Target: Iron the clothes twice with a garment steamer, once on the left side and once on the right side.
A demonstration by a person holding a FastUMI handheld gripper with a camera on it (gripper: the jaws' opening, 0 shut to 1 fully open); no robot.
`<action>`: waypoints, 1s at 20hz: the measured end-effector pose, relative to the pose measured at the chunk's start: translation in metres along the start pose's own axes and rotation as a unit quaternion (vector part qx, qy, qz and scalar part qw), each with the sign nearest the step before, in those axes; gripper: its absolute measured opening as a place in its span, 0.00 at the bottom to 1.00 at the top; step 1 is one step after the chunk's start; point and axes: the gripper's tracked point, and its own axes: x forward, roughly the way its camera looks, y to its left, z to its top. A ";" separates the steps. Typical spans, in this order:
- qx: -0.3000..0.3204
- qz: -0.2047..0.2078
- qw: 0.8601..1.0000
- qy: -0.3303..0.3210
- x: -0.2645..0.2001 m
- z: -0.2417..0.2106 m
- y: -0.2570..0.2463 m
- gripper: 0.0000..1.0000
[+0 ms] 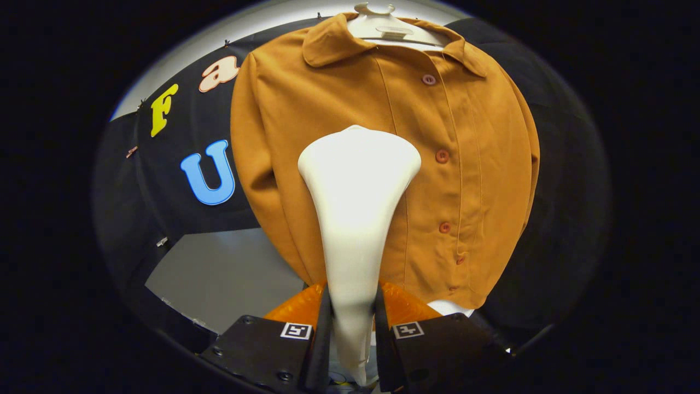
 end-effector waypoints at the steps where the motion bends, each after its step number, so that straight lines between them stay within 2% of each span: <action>1: -0.002 -0.001 1.000 0.009 0.004 -0.009 -0.001 0.39; 5: -0.007 -0.006 0.999 0.048 0.017 -0.046 -0.009 0.39; 14: 0.024 -0.025 0.989 0.146 0.034 -0.135 -0.030 0.39; 20: 0.023 -0.030 0.984 0.173 0.021 -0.157 -0.038 0.39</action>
